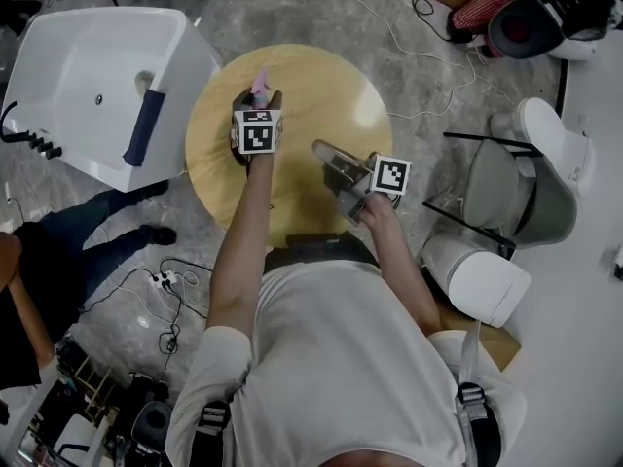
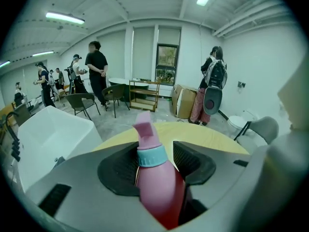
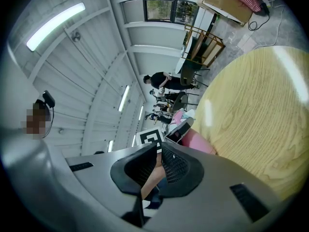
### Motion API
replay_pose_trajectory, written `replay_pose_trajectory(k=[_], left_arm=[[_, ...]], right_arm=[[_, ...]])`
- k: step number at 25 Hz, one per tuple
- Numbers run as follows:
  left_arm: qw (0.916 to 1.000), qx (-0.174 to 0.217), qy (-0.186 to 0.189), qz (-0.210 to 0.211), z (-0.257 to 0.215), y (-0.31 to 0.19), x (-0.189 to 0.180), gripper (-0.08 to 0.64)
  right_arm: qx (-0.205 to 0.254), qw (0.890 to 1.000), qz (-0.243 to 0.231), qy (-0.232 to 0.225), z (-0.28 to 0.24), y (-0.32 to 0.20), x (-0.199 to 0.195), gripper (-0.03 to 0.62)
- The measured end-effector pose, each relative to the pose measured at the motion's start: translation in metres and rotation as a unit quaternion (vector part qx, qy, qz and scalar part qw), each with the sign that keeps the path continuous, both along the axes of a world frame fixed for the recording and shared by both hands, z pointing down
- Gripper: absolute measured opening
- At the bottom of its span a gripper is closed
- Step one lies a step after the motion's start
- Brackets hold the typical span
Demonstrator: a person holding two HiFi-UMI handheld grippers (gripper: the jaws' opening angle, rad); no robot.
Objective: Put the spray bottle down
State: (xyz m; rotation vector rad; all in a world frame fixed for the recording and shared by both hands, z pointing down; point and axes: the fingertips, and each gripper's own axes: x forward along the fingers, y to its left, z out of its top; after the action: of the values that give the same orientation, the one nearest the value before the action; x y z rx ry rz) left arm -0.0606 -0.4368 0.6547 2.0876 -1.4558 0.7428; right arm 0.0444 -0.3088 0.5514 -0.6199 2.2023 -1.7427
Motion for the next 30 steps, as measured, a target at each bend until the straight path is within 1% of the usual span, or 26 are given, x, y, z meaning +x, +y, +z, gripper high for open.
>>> replay_pose_trajectory(k=[2, 4, 6, 8, 10, 12, 16, 20, 22, 24, 27, 30], left_arm=[[0.9995, 0.027, 0.009, -0.017, -0.005, 0.003, -0.005, 0.207], [0.9966, 0.070, 0.020, -0.038, -0.018, 0.003, -0.012, 0.203], [0.9911, 0.121, 0.024, -0.050, -0.033, -0.001, -0.015, 0.202], [0.9850, 0.161, 0.026, -0.055, -0.043, -0.005, -0.013, 0.202], [0.9814, 0.183, 0.027, -0.050, -0.046, -0.003, -0.005, 0.202], [0.9802, 0.192, 0.025, -0.038, -0.043, 0.006, 0.005, 0.202], [0.9762, 0.212, 0.037, -0.026, -0.043, 0.029, 0.014, 0.202], [0.9736, 0.224, 0.041, -0.015, -0.045, 0.049, 0.017, 0.202], [0.9745, 0.220, 0.044, -0.010, -0.042, 0.057, 0.018, 0.205], [0.9788, 0.201, 0.040, 0.000, -0.033, 0.066, 0.021, 0.243], [0.9849, 0.171, 0.022, 0.013, -0.019, 0.081, 0.025, 0.259], [0.9900, 0.139, 0.023, 0.012, -0.011, 0.093, 0.021, 0.274]], right_arm=[[0.003, 1.000, -0.002, 0.001, -0.003, 0.004, -0.004, 0.023], [0.007, 1.000, -0.005, 0.003, -0.005, 0.008, -0.010, 0.023], [0.008, 1.000, -0.010, 0.006, -0.006, 0.011, -0.015, 0.023], [0.009, 1.000, -0.015, 0.009, -0.007, 0.015, -0.015, 0.023], [0.011, 1.000, -0.019, 0.013, -0.009, 0.022, -0.011, 0.023], [0.012, 1.000, -0.019, 0.016, -0.011, 0.029, -0.006, 0.023], [0.008, 1.000, -0.011, 0.021, -0.010, 0.039, 0.001, 0.023], [0.011, 1.000, -0.012, 0.024, -0.013, 0.046, 0.003, 0.023], [0.015, 1.000, -0.014, 0.023, -0.015, 0.051, 0.003, 0.023], [0.015, 0.999, -0.015, 0.025, -0.014, 0.055, 0.003, 0.023], [0.016, 0.999, -0.015, 0.024, -0.012, 0.062, 0.002, 0.023], [0.021, 0.999, -0.014, 0.022, -0.014, 0.065, -0.002, 0.023]])
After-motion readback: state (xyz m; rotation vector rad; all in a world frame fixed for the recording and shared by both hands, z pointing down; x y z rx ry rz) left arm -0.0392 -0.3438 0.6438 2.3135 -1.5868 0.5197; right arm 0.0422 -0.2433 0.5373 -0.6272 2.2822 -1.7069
